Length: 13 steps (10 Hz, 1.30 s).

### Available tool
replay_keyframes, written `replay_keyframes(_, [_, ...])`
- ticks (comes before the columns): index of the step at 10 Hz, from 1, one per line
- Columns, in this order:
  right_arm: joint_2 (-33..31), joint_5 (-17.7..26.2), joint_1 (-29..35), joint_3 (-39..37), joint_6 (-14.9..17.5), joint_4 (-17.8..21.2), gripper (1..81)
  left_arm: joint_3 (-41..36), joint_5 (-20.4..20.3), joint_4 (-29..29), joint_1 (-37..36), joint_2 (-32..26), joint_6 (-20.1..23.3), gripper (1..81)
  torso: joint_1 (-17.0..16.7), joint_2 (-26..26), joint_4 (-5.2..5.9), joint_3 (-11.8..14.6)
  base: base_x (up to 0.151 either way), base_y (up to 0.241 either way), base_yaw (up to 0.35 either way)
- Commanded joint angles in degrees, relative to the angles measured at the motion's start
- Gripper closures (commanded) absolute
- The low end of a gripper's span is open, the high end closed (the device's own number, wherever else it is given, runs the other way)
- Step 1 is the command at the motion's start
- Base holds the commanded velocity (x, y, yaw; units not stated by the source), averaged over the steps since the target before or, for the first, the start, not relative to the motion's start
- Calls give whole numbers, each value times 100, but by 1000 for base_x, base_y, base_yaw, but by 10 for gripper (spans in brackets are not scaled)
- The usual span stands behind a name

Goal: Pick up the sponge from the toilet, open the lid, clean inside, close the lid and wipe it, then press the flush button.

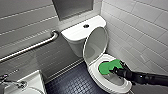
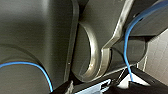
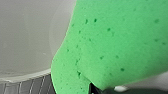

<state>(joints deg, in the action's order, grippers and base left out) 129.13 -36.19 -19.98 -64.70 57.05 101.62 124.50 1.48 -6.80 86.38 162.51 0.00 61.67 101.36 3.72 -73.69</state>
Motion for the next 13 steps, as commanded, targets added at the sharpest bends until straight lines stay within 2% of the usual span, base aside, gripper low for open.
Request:
replay_keyframes(1, [299,499,622,-287,175,183,811,-128,529,-23,218,-69,35,10,0,0,306,0,0,0,0])
replay_keyframes(3, [458,543,691,-446,175,235,811,-137,529,-23,218,-87,26,10,0,0,626,0,0,0,0])
replay_keyframes(4, [528,561,701,-517,175,244,811,-137,529,-23,226,-87,26,10,0,0,782,-200,0,0,0])
replay_keyframes(5, [624,561,701,-604,175,253,811,-128,529,-14,226,-87,35,10,0,0,907,-290,0,0,0])
replay_keyframes(6, [738,570,709,-752,175,253,811,-128,529,-14,218,-87,26,10,0,0,658,-449,0,0,0])
replay_keyframes(7, [853,578,701,-912,175,253,811,-128,529,-14,218,-87,26,10,0,0,780,-201,0,0,0])
replay_keyframes(8, [958,630,709,-1130,175,262,811,-128,529,-14,218,-87,26,10,2,-2,839,-277,0,0,0])
replay_keyframes(11, [1029,1377,623,-1632,87,314,811,-119,529,-14,226,-87,26,10,4,-2,857,-321,0,0,0])
replay_keyframes(13, [811,1405,219,-1354,78,262,811,-128,529,-14,226,-78,26,10,4,-2,857,-321,0,0,0])
